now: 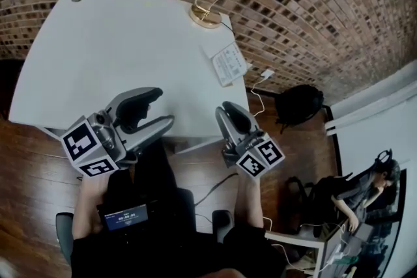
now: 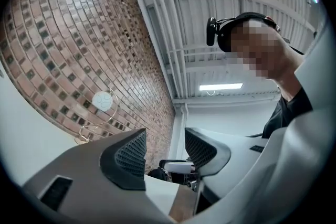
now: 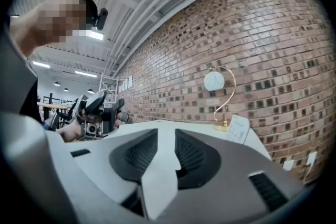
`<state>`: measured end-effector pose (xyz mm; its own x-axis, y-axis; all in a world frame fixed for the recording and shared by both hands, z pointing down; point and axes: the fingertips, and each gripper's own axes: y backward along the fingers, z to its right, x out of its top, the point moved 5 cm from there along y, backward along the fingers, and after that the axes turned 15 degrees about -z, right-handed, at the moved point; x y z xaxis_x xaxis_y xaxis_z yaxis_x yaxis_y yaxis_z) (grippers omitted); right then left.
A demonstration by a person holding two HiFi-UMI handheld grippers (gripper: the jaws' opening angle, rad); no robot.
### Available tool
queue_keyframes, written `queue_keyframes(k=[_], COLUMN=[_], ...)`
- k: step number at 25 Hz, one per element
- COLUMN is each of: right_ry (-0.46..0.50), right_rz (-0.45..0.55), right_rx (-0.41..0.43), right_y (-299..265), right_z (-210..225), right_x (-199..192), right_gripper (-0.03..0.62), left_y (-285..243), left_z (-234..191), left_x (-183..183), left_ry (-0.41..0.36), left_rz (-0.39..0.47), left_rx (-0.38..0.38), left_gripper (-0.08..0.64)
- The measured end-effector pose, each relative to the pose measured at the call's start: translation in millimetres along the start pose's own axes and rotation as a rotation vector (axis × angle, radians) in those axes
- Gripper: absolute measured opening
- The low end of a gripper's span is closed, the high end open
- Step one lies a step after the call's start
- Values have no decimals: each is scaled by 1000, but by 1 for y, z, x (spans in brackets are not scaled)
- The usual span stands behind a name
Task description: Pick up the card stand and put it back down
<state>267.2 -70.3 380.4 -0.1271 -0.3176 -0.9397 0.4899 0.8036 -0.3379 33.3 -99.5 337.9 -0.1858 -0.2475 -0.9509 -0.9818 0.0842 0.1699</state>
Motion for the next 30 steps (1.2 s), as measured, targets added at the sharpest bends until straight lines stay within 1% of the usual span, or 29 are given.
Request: queue_keyframes(k=[3,8,11,14,17,19,21,24,29,30], right_ry=[12,-8,-24,-48,-80,-100,-127,-153,-140,-137], right_rz=[-9,-26,-53,-88,-146,-188,-213,-230,-252,-255], right_rx=[8,-40,-102,-184,-263,-293,-294,-269,-220,-214], right_y=[-10,-12,-9,-9,-14,-23,-34,-51,-76,-79], right_z=[2,29,52,81,117,140,156,164,166,166], right_x=[2,0,-2,-8,-19,-25,-30,-31,-28,-27], right_gripper=[129,129,149,177,191,196,195,195,191,166], left_y=[-32,-75,-92,-100,-103,-104,-105,-105,-105,-105], left_z=[-7,-18,-26,-35,-39,-40,-41,-44,-44,-44], left_x=[-2,-8,-10,-12,-15,-17,-18,-18,-18,-17], left_ry=[10,22,29,40,53,54,53,51,46,44], left_rz=[-26,-68,-80,-86,-84,-87,-94,-103,-109,-111], left_rx=[-53,-118,-131,-133,-131,-126,-120,-112,-105,-103], left_gripper=[224,224,224,224,224,224,224,224,224,224])
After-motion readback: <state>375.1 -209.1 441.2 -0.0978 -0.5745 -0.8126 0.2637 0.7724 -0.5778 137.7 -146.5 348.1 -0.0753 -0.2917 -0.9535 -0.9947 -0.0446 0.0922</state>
